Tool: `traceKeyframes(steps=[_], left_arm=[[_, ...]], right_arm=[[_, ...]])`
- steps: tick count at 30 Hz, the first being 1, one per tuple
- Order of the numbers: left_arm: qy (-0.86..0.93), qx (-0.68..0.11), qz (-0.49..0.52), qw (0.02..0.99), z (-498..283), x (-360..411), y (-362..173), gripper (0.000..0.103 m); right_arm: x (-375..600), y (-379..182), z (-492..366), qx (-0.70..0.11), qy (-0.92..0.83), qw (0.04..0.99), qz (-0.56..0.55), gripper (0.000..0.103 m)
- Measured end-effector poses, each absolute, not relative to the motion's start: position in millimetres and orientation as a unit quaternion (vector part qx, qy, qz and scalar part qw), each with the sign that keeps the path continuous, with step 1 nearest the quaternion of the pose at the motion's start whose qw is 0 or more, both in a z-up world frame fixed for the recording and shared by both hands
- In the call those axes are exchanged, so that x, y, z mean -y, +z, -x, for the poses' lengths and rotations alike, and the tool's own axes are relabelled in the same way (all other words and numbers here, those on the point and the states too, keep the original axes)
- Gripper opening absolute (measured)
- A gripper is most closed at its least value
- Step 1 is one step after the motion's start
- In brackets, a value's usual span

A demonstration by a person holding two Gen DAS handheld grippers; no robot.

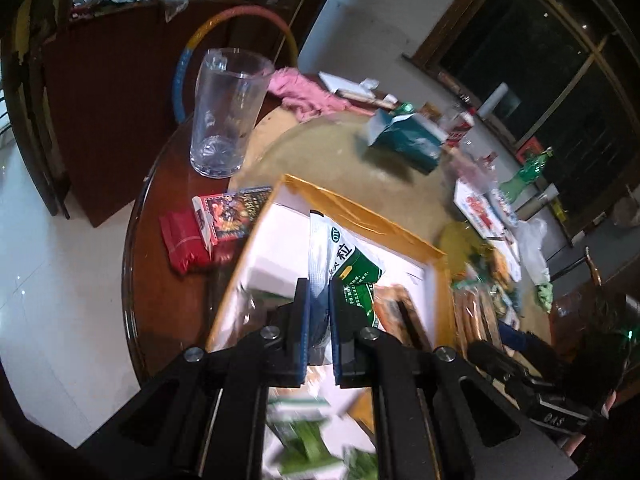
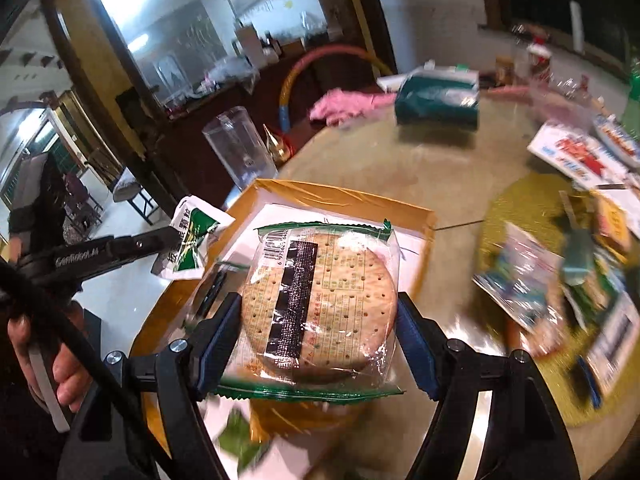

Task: Organize snacks
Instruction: 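Carry the white packet and round cracker pack over the white tray and release both, then grasp the blue-edged rectangular cracker pack on the gold turntable with the right gripper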

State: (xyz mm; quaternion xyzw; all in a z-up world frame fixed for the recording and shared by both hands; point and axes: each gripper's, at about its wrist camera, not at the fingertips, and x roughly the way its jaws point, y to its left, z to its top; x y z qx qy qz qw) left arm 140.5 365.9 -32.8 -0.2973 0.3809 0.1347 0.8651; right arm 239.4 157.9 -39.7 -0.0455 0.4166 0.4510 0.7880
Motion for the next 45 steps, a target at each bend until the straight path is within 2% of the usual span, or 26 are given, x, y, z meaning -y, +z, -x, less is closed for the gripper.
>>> traceKeyframes(steps=[10, 12, 14, 15, 17, 21, 23, 26, 31, 34, 39, 45], left_arm=[[0.146, -0.427, 0.291, 0.844, -181, -383, -64, 0.012], [0.146, -0.432, 0.301, 0.837, -183, -387, -70, 0.019], [0.145, -0.435, 0.309, 0.833, -182, -388, -73, 0.045], [0.137, -0.425, 0.318, 0.836, -176, -387, -70, 0.047], [0.144, -0.412, 0.314, 0.843, -169, -380, -62, 0.066], [0.154, -0.379, 0.279, 0.869, -138, -342, -42, 0.071], [0.138, -0.371, 0.262, 0.88, -121, -308, -32, 0.078], [0.102, -0.381, 0.236, 0.888, -105, -255, -30, 0.081], [0.035, -0.44, 0.203, 0.874, -104, -179, -51, 0.081], [0.019, -0.456, 0.174, 0.873, -109, -145, -56, 0.081], [0.002, -0.469, 0.164, 0.868, -119, -112, -56, 0.081], [0.005, -0.466, 0.154, 0.872, -118, -96, -54, 0.081]], right_arm=[[-219, -77, -291, -0.474, 0.416, 0.775, 0.052, 0.075], [-220, -79, -289, -0.475, 0.42, 0.771, 0.052, 0.076], [-220, -77, -285, -0.47, 0.426, 0.771, 0.058, 0.076], [-217, -73, -284, -0.463, 0.428, 0.774, 0.054, 0.077], [-205, -62, -281, -0.448, 0.43, 0.783, 0.034, 0.08], [-148, -38, -260, -0.42, 0.441, 0.793, -0.028, 0.081], [-110, -35, -246, -0.408, 0.452, 0.791, -0.063, 0.081], [-48, -46, -229, -0.405, 0.436, 0.798, -0.096, 0.081], [59, -90, -220, -0.434, 0.353, 0.818, -0.134, 0.081], [102, -106, -221, -0.44, 0.303, 0.836, -0.123, 0.081], [136, -120, -234, -0.464, 0.24, 0.845, -0.113, 0.081], [125, -119, -261, -0.455, 0.185, 0.867, -0.084, 0.081]])
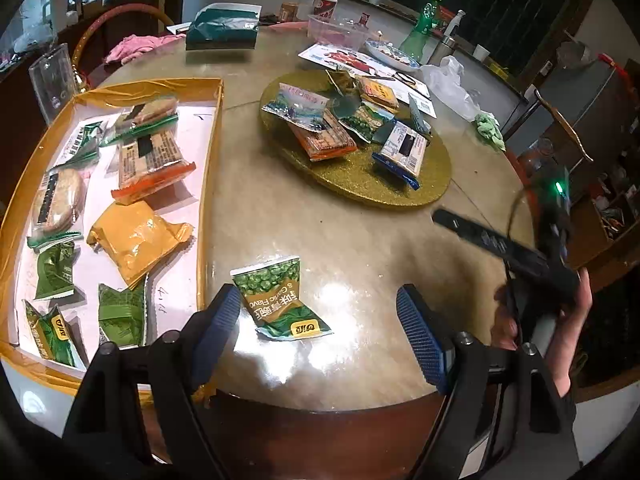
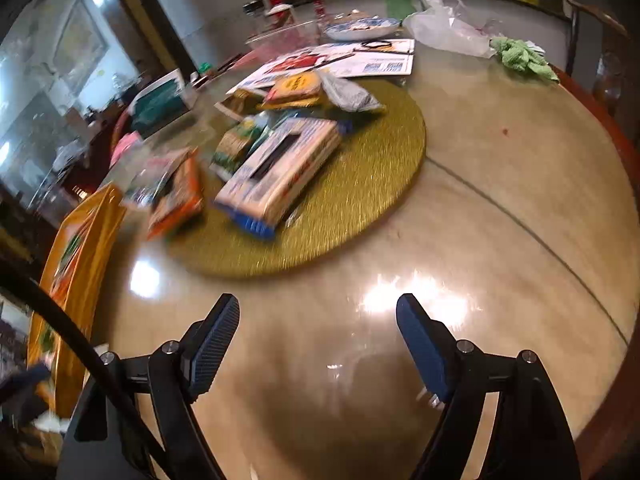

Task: Organize snacks
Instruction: 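Grasp the blue-edged rectangular cracker pack on the gold turntable with the right gripper, then grasp the white Dole packet with the left gripper while the right holds the cracker pack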

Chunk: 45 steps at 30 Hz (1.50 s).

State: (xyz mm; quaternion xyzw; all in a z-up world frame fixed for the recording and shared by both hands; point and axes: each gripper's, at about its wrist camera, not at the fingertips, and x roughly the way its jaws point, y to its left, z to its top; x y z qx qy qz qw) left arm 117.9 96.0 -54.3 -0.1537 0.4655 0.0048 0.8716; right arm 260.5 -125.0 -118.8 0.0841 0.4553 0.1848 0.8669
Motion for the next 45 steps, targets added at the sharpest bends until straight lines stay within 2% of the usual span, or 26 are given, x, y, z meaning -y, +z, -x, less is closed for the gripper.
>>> traceKeyframes(steps=[6, 14, 15, 20, 23, 34, 41, 45], left_arm=[[0.009, -0.462, 0.154, 0.873, -115, -99, -55, 0.081], [0.019, -0.458, 0.171, 0.872, -108, -113, -55, 0.081], [0.021, -0.458, 0.171, 0.872, -108, -114, -55, 0.081], [0.02, -0.453, 0.172, 0.874, -115, -117, -49, 0.081], [0.02, -0.447, 0.162, 0.879, -126, -117, -45, 0.081], [0.022, -0.48, 0.132, 0.867, -226, -113, -51, 0.081], [0.029, -0.497, 0.097, 0.862, -314, -125, -60, 0.081], [0.03, -0.516, 0.117, 0.848, -342, -135, -70, 0.081]], right_arm=[[89, -117, -307, -0.457, 0.205, 0.857, -0.121, 0.081], [47, -114, -365, -0.472, 0.11, 0.873, -0.056, 0.081], [44, -114, -364, -0.471, 0.105, 0.875, -0.044, 0.079], [40, -118, -326, -0.454, 0.117, 0.883, 0.02, 0.066], [55, -119, -298, -0.446, 0.14, 0.883, 0.029, 0.063], [149, -129, -206, -0.421, 0.13, 0.898, 0.015, 0.06], [158, -129, -204, -0.411, 0.143, 0.9, -0.008, 0.059], [160, -130, -205, -0.409, 0.152, 0.9, -0.018, 0.06]])
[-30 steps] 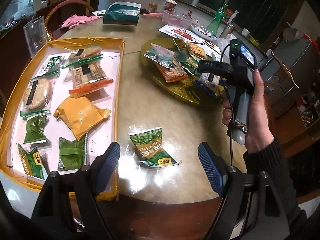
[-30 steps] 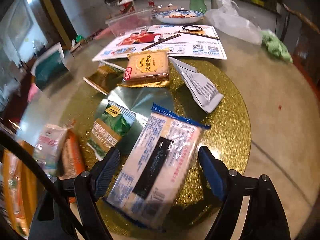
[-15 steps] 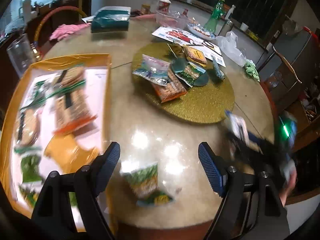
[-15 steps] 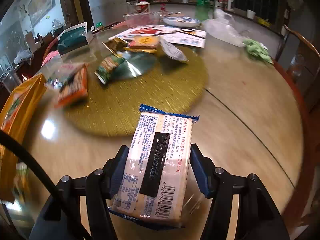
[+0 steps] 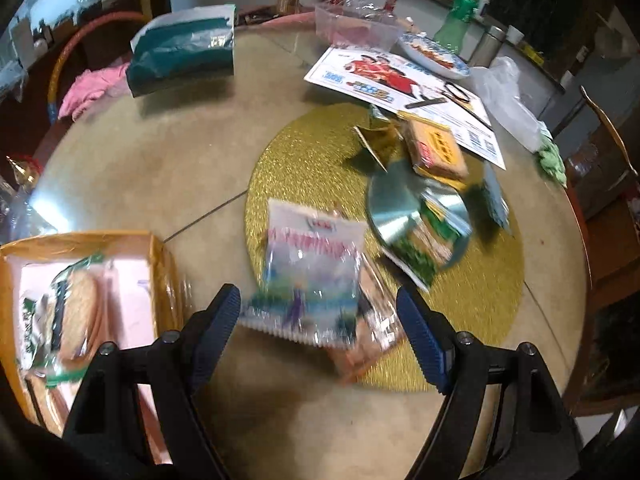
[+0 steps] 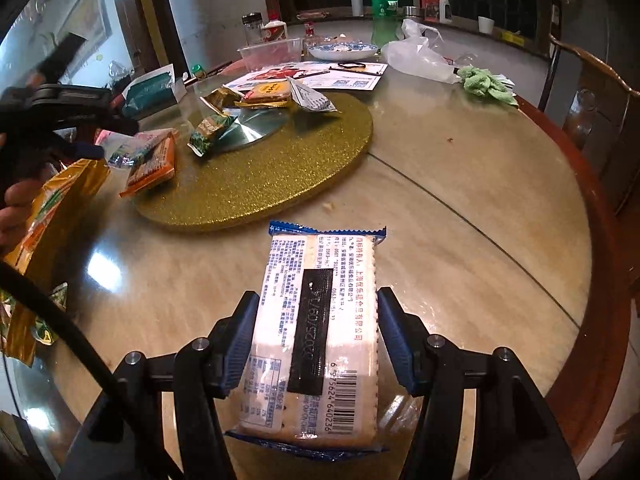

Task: Organize snacks
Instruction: 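Grasp the white Dole packet with the left gripper while the right holds the cracker pack, then carry the Dole packet and cracker pack over the white tray and release both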

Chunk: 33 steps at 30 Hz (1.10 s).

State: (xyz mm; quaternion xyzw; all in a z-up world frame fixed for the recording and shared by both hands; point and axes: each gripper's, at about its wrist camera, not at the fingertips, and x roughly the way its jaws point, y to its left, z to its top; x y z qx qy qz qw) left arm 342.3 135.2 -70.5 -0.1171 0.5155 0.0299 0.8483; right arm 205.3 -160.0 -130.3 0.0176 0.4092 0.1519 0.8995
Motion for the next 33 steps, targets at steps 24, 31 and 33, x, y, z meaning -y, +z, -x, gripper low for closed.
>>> traceKeyframes(steps=[24, 31, 33], left_arm=[[0.009, -0.492, 0.167, 0.854, -261, -143, -61, 0.046], [0.004, -0.46, 0.224, 0.859, -163, -161, -48, 0.046], [0.018, -0.452, 0.232, 0.861, -139, -169, -47, 0.046]], right_arm=[[166, -131, -207, -0.406, 0.168, 0.897, -0.04, 0.059], [166, -130, -206, -0.406, 0.169, 0.898, -0.038, 0.055], [166, -130, -205, -0.406, 0.169, 0.898, -0.034, 0.055]])
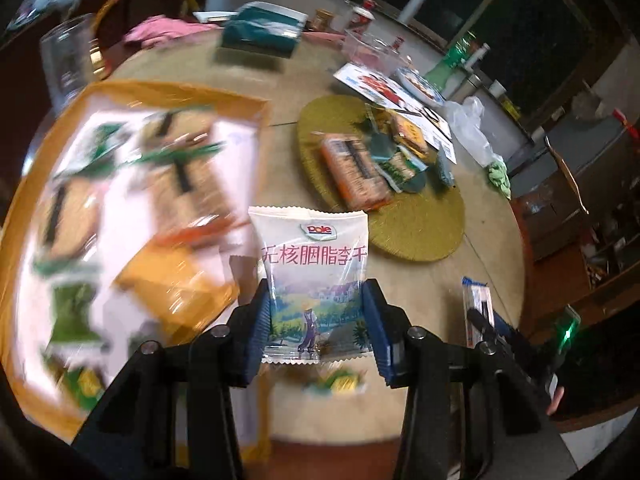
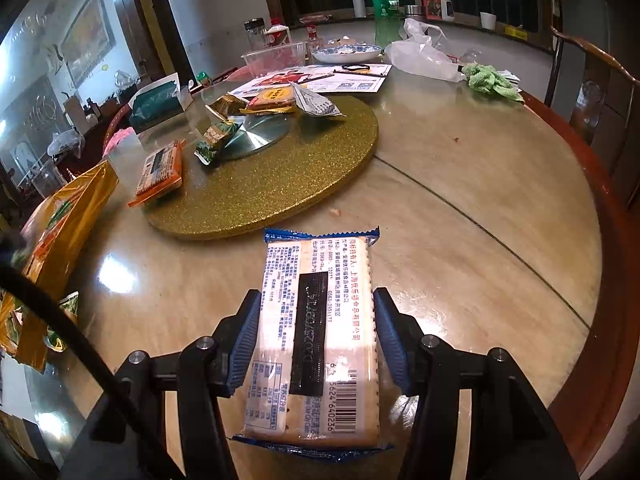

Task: Organize snacks
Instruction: 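Carry the Dole packet and cracker pack over the white tray and release both, then grasp the rectangular cracker pack on the gold turntable with the left gripper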

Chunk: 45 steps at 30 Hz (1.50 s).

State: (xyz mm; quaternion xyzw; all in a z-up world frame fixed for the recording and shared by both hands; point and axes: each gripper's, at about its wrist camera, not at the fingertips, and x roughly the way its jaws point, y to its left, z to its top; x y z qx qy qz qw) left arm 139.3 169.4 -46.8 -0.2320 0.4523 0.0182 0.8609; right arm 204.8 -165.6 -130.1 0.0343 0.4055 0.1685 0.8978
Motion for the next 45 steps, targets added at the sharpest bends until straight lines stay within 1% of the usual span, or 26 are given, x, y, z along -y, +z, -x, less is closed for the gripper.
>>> traceKeyframes(steps=[5, 11, 12, 13, 14, 17, 24, 27, 31, 33, 36, 37, 38, 39, 40, 41, 42, 43, 44, 45], left_arm=[[0.065, -0.427, 0.235, 0.871, -99, -199, -39, 0.046], [0.104, -0.408, 0.252, 0.871, -81, -242, -39, 0.046], [0.106, -0.407, 0.255, 0.87, -80, -248, -40, 0.044], [0.11, -0.407, 0.259, 0.869, -79, -254, -43, 0.026], [0.111, -0.41, 0.261, 0.867, -79, -260, -46, 0.024], [0.118, -0.405, 0.278, 0.863, -75, -276, -53, 0.024], [0.112, -0.411, 0.299, 0.854, -69, -291, -71, 0.024], [0.112, -0.415, 0.308, 0.849, -63, -295, -79, 0.024], [0.118, -0.413, 0.31, 0.848, -54, -298, -83, 0.024], [0.118, -0.415, 0.313, 0.846, -52, -300, -86, 0.027], [0.121, -0.417, 0.313, 0.845, -51, -301, -87, 0.028], [0.121, -0.416, 0.313, 0.845, -50, -300, -87, 0.032], [0.12, -0.415, 0.311, 0.846, -50, -299, -85, 0.041], [0.12, -0.413, 0.307, 0.849, -50, -298, -83, 0.047], [0.122, -0.41, 0.302, 0.852, -50, -296, -81, 0.056], [0.124, -0.405, 0.295, 0.857, -49, -293, -77, 0.062], [0.126, -0.401, 0.289, 0.86, -49, -290, -74, 0.064], [0.126, -0.399, 0.282, 0.864, -50, -286, -71, 0.066], [0.124, -0.397, 0.277, 0.866, -50, -282, -68, 0.068], [0.119, -0.396, 0.271, 0.869, -52, -276, -63, 0.068]], right_arm=[[155, -129, -199, -0.405, 0.178, 0.897, -0.02, 0.054], [125, -123, -192, -0.398, 0.234, 0.887, -0.019, 0.054], [119, -122, -191, -0.4, 0.246, 0.883, -0.027, 0.054], [113, -118, -192, -0.401, 0.262, 0.877, -0.037, 0.054], [104, -113, -191, -0.4, 0.279, 0.872, -0.046, 0.053], [64, -91, -183, -0.384, 0.341, 0.856, -0.052, 0.053], [-39, -48, -164, -0.362, 0.458, 0.812, -0.013, 0.053], [-82, -39, -161, -0.365, 0.496, 0.788, 0.005, 0.054], [-139, -46, -172, -0.388, 0.512, 0.765, 0.03, 0.054], [-164, -56, -182, -0.416, 0.52, 0.746, 0.026, 0.054], [-191, -68, -190, -0.44, 0.51, 0.739, 0.031, 0.054], [-196, -71, -191, -0.442, 0.505, 0.741, 0.038, 0.055], [-200, -74, -193, -0.445, 0.5, 0.742, 0.041, 0.055], [-198, -74, -191, -0.444, 0.495, 0.746, 0.041, 0.057], [-194, -73, -190, -0.442, 0.491, 0.749, 0.038, 0.059], [-188, -69, -190, -0.437, 0.492, 0.752, 0.03, 0.064], [-178, -63, -189, -0.43, 0.495, 0.755, 0.018, 0.073], [-167, -56, -188, -0.423, 0.495, 0.759, 0.005, 0.078], [-151, -47, -187, -0.41, 0.498, 0.764, -0.013, 0.081], [-143, -43, -188, -0.403, 0.499, 0.767, -0.023, 0.081]])
